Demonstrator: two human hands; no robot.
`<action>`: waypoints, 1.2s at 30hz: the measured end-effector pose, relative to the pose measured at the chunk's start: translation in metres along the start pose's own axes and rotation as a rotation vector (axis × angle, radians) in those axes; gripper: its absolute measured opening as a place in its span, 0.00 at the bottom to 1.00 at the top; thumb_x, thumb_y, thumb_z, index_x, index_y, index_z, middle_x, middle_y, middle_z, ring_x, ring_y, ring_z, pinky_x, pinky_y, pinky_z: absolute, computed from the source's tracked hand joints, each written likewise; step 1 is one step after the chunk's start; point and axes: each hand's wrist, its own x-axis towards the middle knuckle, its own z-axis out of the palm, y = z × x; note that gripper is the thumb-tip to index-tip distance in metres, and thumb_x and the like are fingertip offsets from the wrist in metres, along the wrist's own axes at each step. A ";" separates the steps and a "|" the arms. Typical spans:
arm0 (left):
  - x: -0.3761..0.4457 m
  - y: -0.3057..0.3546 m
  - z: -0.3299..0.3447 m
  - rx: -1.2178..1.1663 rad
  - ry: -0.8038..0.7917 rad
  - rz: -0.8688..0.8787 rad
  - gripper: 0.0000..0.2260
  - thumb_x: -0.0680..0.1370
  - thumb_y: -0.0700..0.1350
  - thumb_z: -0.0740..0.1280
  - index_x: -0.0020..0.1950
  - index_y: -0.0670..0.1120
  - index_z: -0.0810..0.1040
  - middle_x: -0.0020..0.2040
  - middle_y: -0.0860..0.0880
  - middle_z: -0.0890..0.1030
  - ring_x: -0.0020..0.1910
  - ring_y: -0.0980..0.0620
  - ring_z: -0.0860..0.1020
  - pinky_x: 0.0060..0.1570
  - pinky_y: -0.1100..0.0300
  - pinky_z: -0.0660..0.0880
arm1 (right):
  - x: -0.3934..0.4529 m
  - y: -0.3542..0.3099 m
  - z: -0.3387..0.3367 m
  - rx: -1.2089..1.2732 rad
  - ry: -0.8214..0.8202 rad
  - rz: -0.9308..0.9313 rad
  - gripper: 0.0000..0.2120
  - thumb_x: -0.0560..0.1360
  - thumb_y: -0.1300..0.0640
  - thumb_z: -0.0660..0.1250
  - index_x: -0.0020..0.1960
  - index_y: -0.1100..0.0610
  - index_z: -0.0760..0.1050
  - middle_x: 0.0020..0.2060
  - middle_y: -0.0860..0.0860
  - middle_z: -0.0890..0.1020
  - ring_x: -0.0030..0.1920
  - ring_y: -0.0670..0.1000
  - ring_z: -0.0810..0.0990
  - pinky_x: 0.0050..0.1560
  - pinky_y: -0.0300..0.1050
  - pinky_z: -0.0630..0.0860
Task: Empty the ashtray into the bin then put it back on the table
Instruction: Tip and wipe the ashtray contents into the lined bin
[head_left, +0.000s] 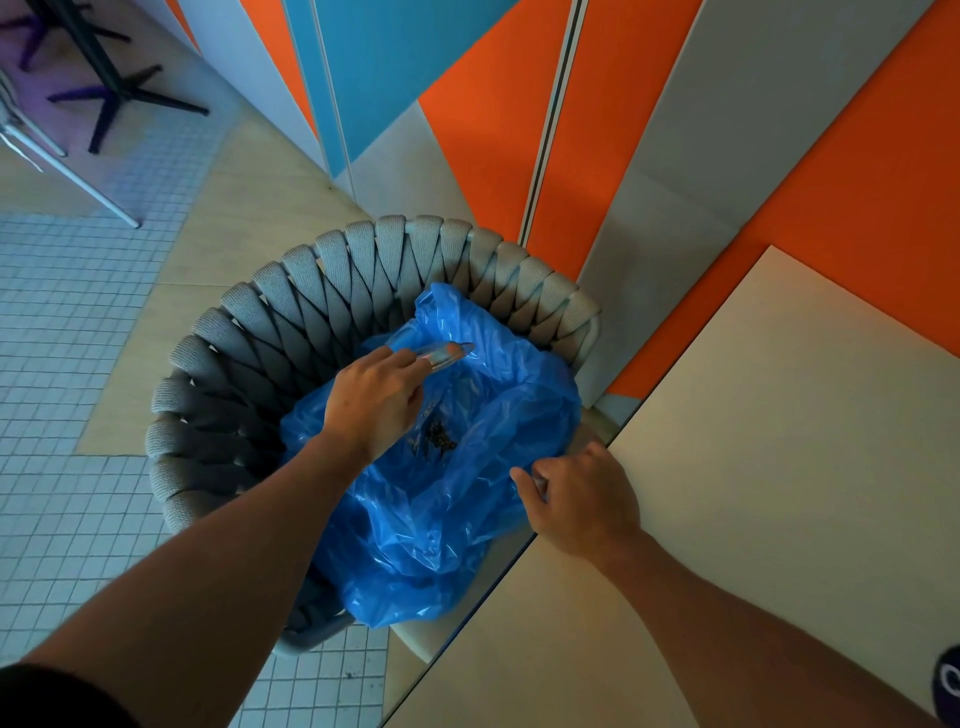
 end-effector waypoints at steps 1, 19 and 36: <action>0.000 0.000 0.000 0.000 0.000 0.001 0.05 0.74 0.39 0.67 0.48 0.41 0.81 0.36 0.46 0.78 0.34 0.45 0.75 0.29 0.56 0.70 | 0.000 0.000 0.000 -0.003 0.009 0.000 0.25 0.78 0.39 0.57 0.28 0.51 0.69 0.20 0.44 0.65 0.21 0.44 0.59 0.35 0.42 0.62; 0.004 0.005 0.000 0.049 -0.088 -0.034 0.07 0.74 0.38 0.68 0.51 0.42 0.81 0.39 0.45 0.81 0.37 0.42 0.77 0.35 0.51 0.74 | -0.001 -0.002 -0.006 -0.006 0.010 -0.014 0.24 0.77 0.41 0.59 0.27 0.52 0.69 0.20 0.44 0.64 0.22 0.47 0.63 0.35 0.42 0.60; 0.004 0.002 0.005 0.090 -0.043 -0.050 0.05 0.75 0.41 0.65 0.48 0.43 0.80 0.38 0.47 0.79 0.36 0.44 0.75 0.36 0.52 0.68 | 0.000 0.001 0.000 -0.006 0.008 -0.009 0.25 0.78 0.39 0.57 0.28 0.52 0.70 0.21 0.44 0.65 0.22 0.47 0.65 0.33 0.44 0.67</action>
